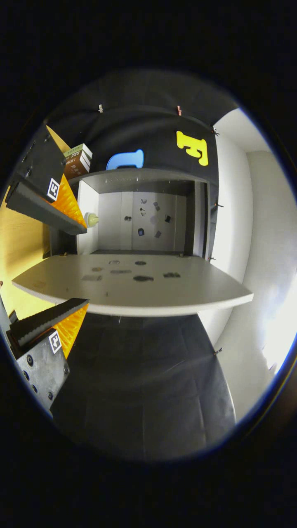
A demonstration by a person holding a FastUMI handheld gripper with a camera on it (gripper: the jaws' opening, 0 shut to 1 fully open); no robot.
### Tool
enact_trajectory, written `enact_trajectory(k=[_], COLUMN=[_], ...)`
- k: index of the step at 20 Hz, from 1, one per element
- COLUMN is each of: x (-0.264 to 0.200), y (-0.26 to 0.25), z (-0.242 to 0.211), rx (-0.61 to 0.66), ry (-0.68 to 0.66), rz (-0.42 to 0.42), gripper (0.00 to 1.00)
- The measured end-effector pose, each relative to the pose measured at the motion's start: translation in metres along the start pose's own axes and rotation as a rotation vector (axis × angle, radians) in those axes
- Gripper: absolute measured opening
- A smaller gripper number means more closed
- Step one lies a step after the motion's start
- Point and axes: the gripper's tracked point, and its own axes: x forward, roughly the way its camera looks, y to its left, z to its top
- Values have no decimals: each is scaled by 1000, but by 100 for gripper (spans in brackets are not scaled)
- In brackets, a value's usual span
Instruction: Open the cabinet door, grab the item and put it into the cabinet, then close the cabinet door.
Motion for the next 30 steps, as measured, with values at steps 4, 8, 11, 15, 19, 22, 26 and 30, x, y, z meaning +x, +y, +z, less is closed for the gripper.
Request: enact_trajectory(k=[4, 8, 11, 15, 19, 22, 26, 30], x=[6, 33, 52, 74, 78, 75, 68, 64], y=[-53, -92, -89, -80, -69, -59, -35, -6], z=[1, -16, -31, -40, -41, -42, -41, -41], rx=[42, -17, -50, 5, 43, 58, 60, 59], ry=[13, 1, 52, 77, 82, 89, 94, 95], rz=[31, 66, 142, 239, 294, 310, 330, 336], gripper=[97, 97, 97, 98, 96, 96, 96, 96])
